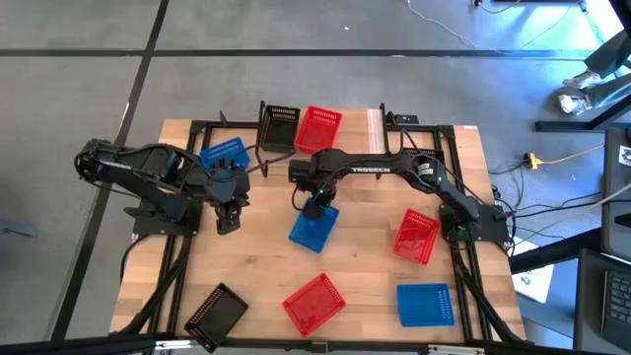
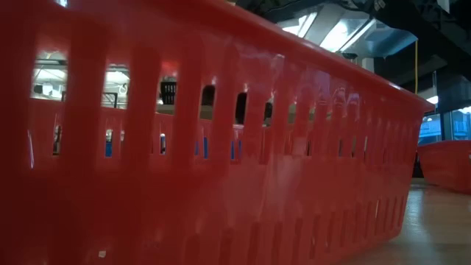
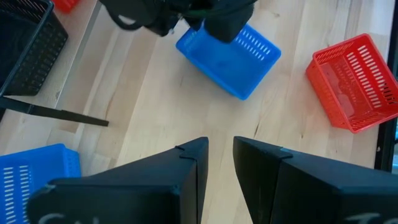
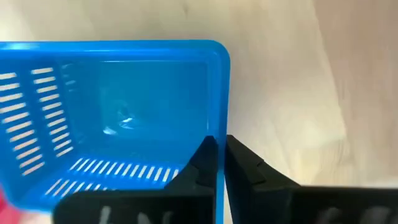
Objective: Stack baskets on shelf by color
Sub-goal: Put the middle blue bin on the shelf
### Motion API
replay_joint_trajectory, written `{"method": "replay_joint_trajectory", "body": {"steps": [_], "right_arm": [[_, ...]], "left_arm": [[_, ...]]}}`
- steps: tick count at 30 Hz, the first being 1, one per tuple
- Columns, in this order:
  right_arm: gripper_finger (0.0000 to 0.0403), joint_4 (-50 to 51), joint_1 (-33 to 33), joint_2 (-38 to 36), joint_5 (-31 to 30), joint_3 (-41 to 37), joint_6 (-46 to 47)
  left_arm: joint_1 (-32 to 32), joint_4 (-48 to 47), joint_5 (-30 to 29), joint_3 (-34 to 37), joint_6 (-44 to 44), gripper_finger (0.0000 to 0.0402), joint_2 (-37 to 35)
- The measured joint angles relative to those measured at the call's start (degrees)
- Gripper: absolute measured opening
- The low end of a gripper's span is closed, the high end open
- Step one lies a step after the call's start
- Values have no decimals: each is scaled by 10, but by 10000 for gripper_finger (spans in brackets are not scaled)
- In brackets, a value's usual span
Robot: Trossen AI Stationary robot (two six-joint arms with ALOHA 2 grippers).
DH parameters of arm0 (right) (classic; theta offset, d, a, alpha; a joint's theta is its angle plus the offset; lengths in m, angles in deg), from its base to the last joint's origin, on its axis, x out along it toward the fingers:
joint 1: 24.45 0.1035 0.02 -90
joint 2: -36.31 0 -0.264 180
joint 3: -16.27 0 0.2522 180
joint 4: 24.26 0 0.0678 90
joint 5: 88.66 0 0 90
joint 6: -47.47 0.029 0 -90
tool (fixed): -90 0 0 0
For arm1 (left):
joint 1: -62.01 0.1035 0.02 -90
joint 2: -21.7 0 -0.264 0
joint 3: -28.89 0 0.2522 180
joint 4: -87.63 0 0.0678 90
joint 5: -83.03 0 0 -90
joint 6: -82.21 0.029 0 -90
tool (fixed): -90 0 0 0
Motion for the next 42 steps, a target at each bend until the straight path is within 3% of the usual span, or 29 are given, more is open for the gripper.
{"method": "replay_joint_trajectory", "body": {"steps": [5, 14, 21, 31, 42], "right_arm": [[4, 73, 18, -26, 9, 34, -1], [2, 185, 58, -58, -23, 193, -14], [1, 184, 56, -129, -54, 165, -24], [0, 184, -7, -212, -92, 159, -100], [0, 184, -123, -275, -120, 159, -239]], "left_arm": [[0, 0, 0, 0, 0, 66, 0], [0, 0, 0, 0, 0, 66, 0], [0, 0, 0, 0, 3, 66, 0], [0, 0, 0, 0, 4, 66, 0], [0, 29, 0, 0, 5, 66, 0]]}}
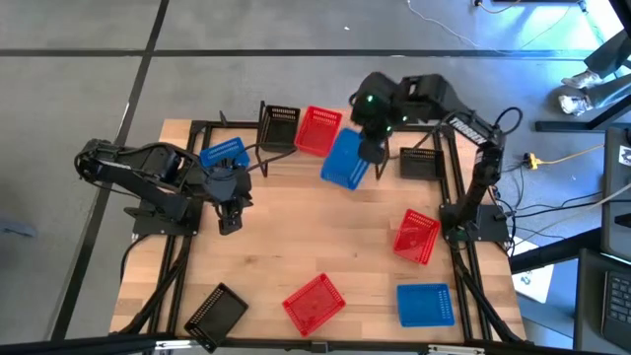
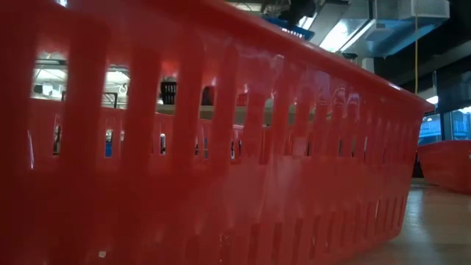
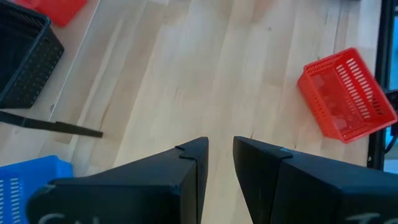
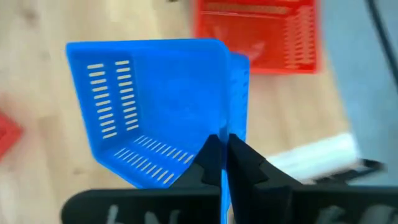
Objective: Stack baskets on shelf by color
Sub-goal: Put the middle blue bin on the shelf
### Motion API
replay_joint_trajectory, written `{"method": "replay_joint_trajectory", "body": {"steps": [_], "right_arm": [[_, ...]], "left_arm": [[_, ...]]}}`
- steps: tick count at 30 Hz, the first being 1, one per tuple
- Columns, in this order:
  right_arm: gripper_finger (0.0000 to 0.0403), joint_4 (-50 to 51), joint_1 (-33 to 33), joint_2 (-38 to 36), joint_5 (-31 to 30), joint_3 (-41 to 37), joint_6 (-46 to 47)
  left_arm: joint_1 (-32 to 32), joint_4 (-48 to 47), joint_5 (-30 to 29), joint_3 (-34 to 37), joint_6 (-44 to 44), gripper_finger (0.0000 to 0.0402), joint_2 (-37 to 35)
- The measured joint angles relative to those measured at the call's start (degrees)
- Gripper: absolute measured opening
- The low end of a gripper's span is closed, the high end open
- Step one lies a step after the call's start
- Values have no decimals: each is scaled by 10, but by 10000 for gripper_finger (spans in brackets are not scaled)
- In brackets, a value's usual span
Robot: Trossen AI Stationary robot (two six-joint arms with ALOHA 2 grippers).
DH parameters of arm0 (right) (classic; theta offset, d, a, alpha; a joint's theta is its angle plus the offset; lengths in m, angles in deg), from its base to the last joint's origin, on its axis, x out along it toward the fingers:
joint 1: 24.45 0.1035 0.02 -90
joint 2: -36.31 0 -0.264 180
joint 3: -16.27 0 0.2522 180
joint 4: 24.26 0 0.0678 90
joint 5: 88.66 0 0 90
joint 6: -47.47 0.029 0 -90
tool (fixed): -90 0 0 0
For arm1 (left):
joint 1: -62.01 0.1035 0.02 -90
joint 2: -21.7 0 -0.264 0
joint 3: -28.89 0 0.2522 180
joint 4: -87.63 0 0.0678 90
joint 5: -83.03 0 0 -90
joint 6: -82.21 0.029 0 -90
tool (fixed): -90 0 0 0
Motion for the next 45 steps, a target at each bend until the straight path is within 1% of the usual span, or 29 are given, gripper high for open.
{"method": "replay_joint_trajectory", "body": {"steps": [6, 8, 12, 16, 21, 23, 28, 37, 45], "right_arm": [[0, -1, -79, -4, -1, -11, -78], [0, 0, -103, -5, 1, -30, -99], [0, 0, -143, -6, 37, -76, -145], [0, -3, -165, -5, 37, -122, -191], [0, -37, -186, -5, 39, -161, -201], [0, -54, -189, -5, 39, -167, -224], [0, -76, -197, -4, 41, -168, -255], [0, -126, -207, -4, 41, -168, -272], [0, -121, -211, 24, 41, -167, -287]], "left_arm": [[0, 24, -4, 0, 0, 66, 0], [0, 29, -4, 0, 0, 66, 0], [0, 43, -9, 0, -1, 66, 0], [0, 54, -25, 0, -1, 66, 0], [9, 54, -26, 0, -1, 66, 0], [14, 54, -26, 0, -5, 66, 0], [30, 54, -26, 0, -5, 66, 0], [40, 53, -26, 0, -5, 66, 0], [40, 53, -26, 0, -4, 66, 0]]}}
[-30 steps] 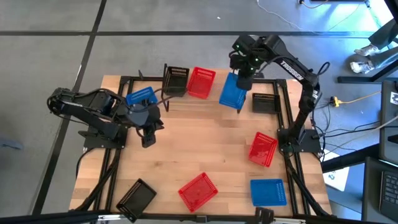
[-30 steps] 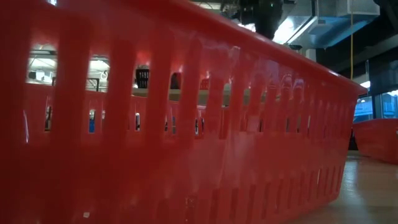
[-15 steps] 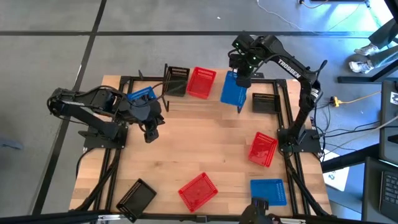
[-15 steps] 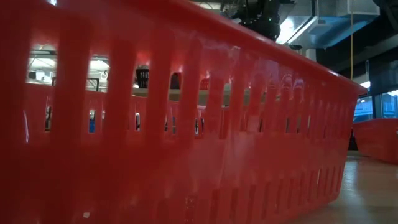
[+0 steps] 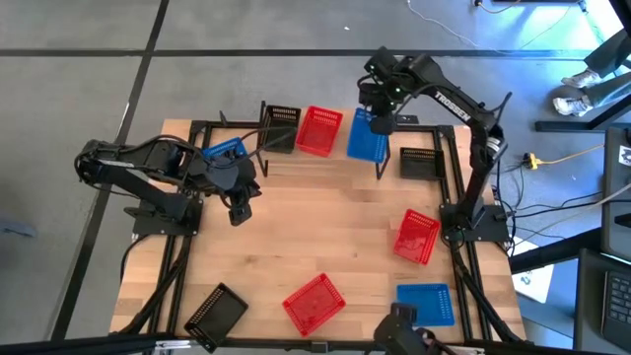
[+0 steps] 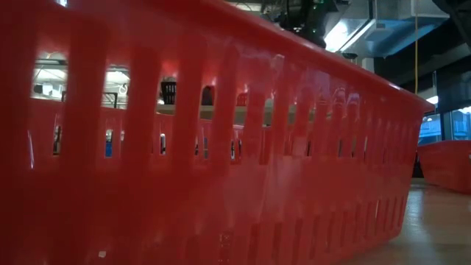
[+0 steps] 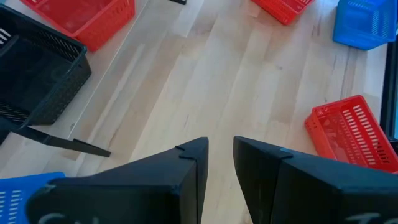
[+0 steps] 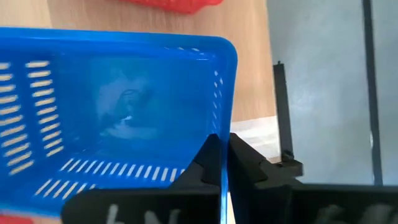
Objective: Stack baskets on shelf by color
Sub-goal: Put the middle blue bin on the shelf
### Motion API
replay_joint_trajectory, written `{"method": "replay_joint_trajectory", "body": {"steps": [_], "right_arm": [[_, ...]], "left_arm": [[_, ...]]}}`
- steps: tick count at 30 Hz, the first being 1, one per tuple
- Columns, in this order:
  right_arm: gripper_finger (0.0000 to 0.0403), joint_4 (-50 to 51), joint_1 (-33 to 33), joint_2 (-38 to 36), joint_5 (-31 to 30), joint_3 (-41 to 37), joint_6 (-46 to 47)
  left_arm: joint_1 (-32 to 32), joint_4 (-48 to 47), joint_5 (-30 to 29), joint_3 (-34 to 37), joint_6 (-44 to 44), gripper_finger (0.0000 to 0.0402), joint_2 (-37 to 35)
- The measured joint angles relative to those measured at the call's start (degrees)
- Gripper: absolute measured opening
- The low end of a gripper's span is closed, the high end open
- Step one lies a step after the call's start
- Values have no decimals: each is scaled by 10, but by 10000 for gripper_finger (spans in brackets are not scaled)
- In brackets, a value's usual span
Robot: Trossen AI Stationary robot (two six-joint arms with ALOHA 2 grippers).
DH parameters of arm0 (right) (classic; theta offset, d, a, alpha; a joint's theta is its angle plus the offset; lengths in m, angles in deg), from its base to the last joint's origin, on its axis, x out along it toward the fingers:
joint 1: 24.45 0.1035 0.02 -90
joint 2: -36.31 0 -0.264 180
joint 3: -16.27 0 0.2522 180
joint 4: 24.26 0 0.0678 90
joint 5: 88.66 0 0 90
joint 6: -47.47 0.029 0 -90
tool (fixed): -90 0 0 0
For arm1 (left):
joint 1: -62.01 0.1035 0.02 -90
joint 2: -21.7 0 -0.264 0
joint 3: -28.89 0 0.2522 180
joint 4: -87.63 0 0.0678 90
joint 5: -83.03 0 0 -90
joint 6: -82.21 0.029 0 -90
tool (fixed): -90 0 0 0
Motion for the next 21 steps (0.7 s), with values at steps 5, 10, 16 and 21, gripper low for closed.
{"method": "replay_joint_trajectory", "body": {"steps": [5, 10, 16, 21], "right_arm": [[0, -4, 0, 23, 0, 0, -5], [0, -6, 0, 36, 0, 0, -12], [28, -20, 0, 41, -4, 0, -12], [72, -39, 0, 41, -8, 0, -13]], "left_arm": [[0, 0, -48, 0, 0, 66, 0], [0, 0, -102, 0, 0, 66, 0], [0, 0, -98, 0, 0, 66, 0], [0, 0, -96, 0, 0, 66, 0]]}}
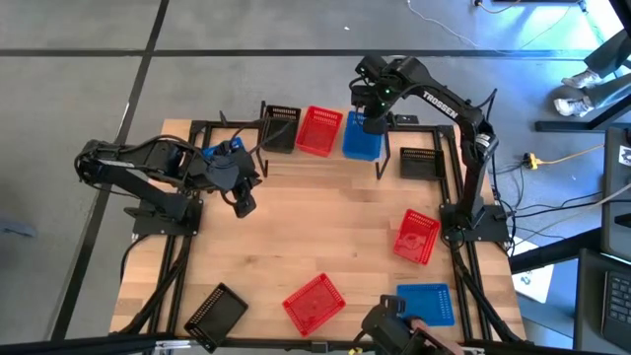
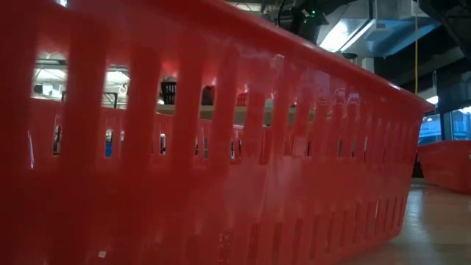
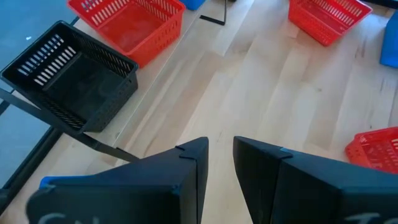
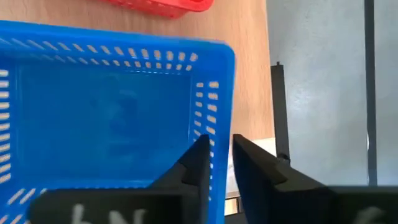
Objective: Stack baskets on shelf by color
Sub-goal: Put the middle blue bin on the shelf, then stack the bottom black bin on the black bin on the shelf
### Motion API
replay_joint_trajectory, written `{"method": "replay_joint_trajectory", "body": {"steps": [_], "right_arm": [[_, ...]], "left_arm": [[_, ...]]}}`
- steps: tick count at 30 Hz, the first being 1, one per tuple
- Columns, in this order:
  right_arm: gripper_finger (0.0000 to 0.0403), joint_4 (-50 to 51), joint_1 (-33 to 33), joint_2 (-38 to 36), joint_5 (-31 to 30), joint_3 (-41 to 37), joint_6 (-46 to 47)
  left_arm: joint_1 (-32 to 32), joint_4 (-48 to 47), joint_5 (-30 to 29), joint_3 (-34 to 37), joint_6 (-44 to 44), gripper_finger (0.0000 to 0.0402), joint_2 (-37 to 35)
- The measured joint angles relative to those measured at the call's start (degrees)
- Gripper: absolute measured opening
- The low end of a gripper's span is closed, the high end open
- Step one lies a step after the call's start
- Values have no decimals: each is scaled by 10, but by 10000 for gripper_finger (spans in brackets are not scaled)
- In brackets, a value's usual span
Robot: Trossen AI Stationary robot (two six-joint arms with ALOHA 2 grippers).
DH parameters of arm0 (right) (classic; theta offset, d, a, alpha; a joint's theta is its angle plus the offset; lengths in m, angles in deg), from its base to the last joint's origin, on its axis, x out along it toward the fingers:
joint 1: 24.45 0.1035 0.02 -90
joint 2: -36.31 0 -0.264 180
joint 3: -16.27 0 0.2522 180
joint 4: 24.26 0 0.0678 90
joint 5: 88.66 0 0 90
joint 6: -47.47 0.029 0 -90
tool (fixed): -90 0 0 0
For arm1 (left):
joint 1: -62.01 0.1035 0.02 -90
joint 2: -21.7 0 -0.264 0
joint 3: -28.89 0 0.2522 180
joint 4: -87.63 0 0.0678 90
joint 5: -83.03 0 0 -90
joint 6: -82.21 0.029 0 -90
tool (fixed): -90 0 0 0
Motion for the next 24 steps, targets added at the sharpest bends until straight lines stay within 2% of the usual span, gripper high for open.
{"method": "replay_joint_trajectory", "body": {"steps": [3, 6, 9, 12, 16, 20, 24], "right_arm": [[96, -2, 0, 0, -5, 0, 0], [110, -6, 0, 0, -43, 2, 0], [114, -1, 0, -1, -82, 25, 1], [112, 24, 4, -4, -73, 66, 14], [111, 79, 21, -5, 19, 135, 77], [111, 138, 53, -5, 113, 192, 88], [111, 160, 97, -26, 233, 187, 60]], "left_arm": [[0, 0, 0, 0, 0, 66, 0], [0, 0, 0, 0, 0, 66, 0], [0, 0, 0, 0, 0, 66, 0], [0, -1, 0, 0, 0, 66, 0], [0, -20, 4, 0, -47, 66, 0], [-9, -66, 43, 0, -121, 66, 0], [-39, -120, 97, 0, -178, 66, 0]]}}
